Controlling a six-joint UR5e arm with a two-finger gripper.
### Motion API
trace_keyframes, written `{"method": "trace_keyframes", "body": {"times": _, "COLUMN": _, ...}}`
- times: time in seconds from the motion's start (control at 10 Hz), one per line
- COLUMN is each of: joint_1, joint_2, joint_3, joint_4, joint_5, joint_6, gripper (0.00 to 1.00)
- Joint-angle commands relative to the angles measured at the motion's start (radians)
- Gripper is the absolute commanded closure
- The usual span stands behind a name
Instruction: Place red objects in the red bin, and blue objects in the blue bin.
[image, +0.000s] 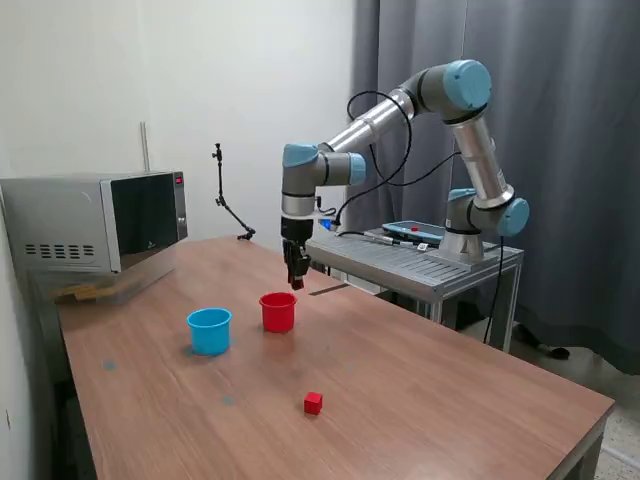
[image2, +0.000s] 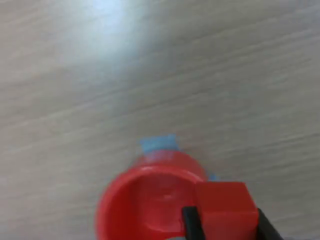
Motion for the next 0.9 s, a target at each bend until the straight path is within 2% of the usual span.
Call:
{"method": "trace_keyframes", "body": {"times": 0.0, "joint_1": -0.052, "joint_2": -0.018, "joint_3": 0.025, "joint_4": -0.011, "joint_5": -0.001, "joint_6": 0.000, "gripper": 1.00}}
{"method": "trace_keyframes", "body": {"times": 0.8, "joint_1": -0.057, "joint_2": -0.010, "joint_3": 0.025, "joint_4": -0.099, "joint_5": 0.017, "joint_6": -0.001, "gripper": 1.00}}
